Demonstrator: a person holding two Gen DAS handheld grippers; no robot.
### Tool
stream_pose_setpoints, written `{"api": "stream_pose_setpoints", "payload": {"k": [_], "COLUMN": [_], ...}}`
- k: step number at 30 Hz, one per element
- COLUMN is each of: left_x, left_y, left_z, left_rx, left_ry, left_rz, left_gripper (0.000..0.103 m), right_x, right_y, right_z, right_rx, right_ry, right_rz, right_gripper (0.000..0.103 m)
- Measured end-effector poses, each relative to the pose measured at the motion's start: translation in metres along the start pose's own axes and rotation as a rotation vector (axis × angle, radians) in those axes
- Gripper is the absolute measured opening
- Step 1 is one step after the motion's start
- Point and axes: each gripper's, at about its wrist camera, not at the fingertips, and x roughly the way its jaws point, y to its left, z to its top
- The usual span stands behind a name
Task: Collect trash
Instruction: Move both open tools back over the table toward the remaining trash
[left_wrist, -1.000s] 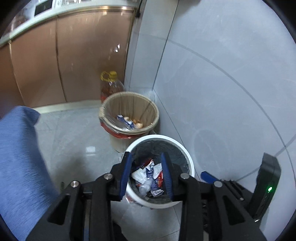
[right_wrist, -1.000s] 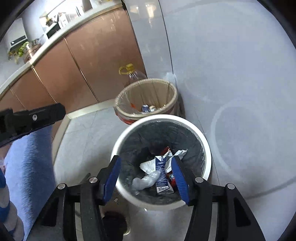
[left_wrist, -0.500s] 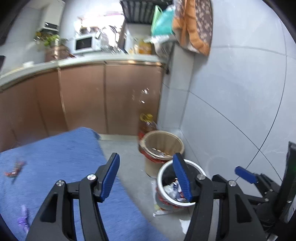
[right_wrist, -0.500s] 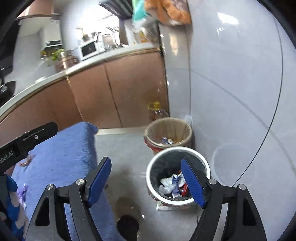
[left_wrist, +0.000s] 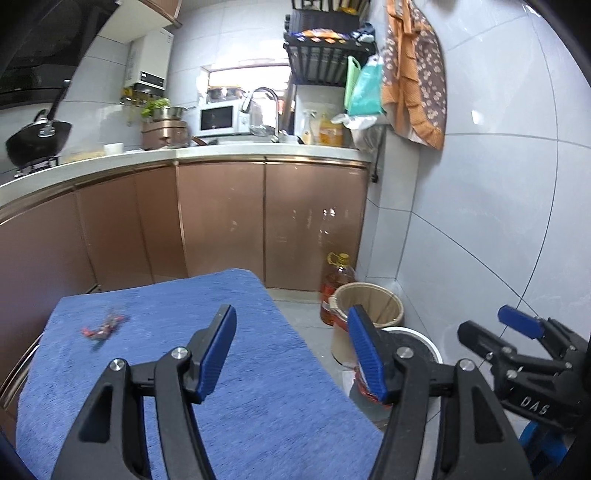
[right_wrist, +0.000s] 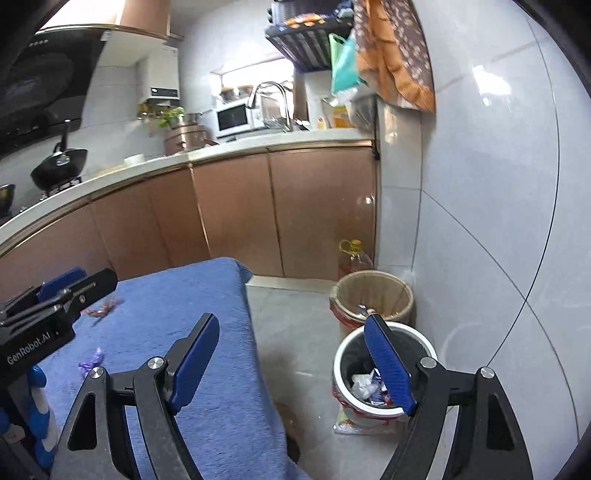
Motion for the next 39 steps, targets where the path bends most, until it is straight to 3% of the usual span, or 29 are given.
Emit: {"api": "stream_pose_setpoints", "payload": {"k": [10,19,39], "left_x": [-0.059,-0.089,-0.065], "left_y": [0.039,0.085,0.165], "left_z": [-0.017,-0.030,-0.063], "left_rx": [-0.038,-0.103,-0.209], "left_ry": [-0.062,-0.081,-0.006], "left_rz": [0.077,0.166,0.263], "left_gripper": [0.061,0.061,0.061], "right_x": [-0.035,-0.036,0.016], "right_y": [0.042,0.086,0.140], "right_z": [0.000,-0.004,-0.026], "right_rx": [-0.087,-0.169,-0.263], "right_ry": [-0.049,-0.042,0.087], "right_rz": [0.065,0.142,0.225], "right_gripper": [0.079,0.079,0.079]}}
